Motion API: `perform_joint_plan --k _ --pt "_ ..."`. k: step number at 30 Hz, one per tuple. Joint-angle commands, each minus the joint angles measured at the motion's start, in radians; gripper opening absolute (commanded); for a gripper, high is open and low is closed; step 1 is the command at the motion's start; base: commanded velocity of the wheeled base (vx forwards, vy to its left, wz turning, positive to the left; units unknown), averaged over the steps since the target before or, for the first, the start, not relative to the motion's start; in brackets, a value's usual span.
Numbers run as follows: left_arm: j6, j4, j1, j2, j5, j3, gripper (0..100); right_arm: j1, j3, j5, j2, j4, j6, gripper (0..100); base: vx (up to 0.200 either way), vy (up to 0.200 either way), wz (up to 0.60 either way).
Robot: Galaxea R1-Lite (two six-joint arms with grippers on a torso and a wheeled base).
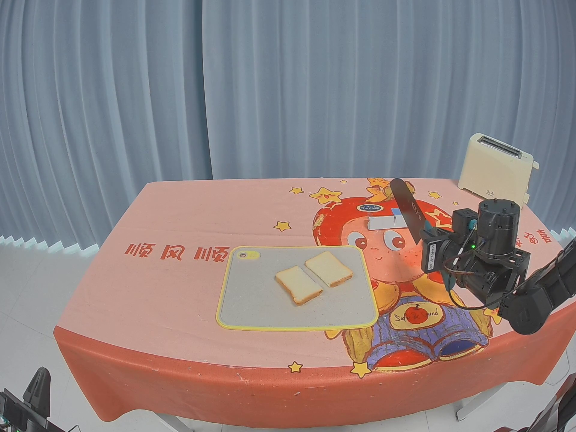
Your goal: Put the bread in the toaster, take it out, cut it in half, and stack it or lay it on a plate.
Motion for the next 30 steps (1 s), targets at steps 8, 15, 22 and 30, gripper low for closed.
perform_joint_plan --k 8,15,22,30 --pt "-0.001 0.0 0.0 -0.016 0.0 0.013 0 -0.004 0.012 -0.001 0.023 -0.002 -0.006 0 0.0 0.0 0.0" --pt "-0.001 0.0 0.0 -0.016 0.0 0.013 0 -0.004 0.01 -0.001 0.023 -0.002 -0.006 0 0.0 0.0 0.0" --pt "-0.001 0.0 0.0 -0.016 0.0 0.013 0 -0.004 0.006 -0.001 0.03 -0.004 -0.006 0 0.0 0.0 0.0" --pt "-0.001 0.0 0.0 -0.016 0.0 0.013 0 -0.005 0.006 -0.001 0.031 -0.004 -0.006 0 0.0 0.0 0.0"
